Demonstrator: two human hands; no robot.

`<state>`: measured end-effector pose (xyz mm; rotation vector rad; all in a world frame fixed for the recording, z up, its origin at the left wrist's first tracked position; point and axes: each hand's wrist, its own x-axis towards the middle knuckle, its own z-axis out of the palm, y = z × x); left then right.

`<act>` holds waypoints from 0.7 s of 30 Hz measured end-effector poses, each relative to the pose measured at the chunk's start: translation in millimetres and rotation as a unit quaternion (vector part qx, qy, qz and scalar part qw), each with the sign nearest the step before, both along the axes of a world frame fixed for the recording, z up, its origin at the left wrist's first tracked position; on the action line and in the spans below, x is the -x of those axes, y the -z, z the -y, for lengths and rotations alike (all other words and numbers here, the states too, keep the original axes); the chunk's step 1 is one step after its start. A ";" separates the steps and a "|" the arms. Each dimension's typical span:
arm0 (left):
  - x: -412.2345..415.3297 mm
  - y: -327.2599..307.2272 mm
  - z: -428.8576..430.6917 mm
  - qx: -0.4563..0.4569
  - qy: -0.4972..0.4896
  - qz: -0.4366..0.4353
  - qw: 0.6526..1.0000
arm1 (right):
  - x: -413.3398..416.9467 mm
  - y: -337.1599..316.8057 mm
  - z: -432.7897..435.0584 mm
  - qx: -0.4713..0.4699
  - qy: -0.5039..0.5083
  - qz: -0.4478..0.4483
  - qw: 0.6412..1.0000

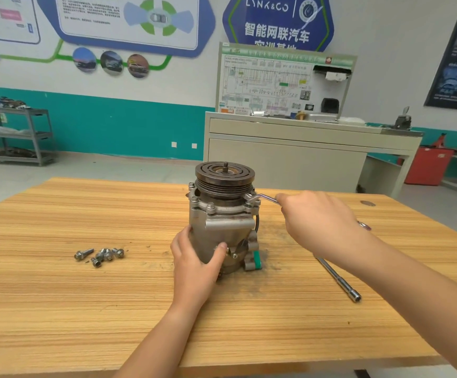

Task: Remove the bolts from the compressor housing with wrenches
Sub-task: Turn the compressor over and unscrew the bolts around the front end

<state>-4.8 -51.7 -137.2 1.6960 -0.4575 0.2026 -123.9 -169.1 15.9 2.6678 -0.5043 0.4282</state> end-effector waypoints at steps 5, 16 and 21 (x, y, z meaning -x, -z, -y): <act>1.1 -0.3 0.3 -0.022 -0.012 0.026 0.999 | -2.7 -14.5 -22.3 0.043 0.028 -0.087 0.995; 3.4 -3.1 0.0 -0.032 -0.006 0.010 0.999 | -13.1 -13.0 16.1 0.154 -0.014 -0.073 0.985; 3.5 -4.2 -1.0 -0.028 -0.002 0.009 1.000 | -60.7 -1.9 51.4 0.145 -0.030 -0.052 0.988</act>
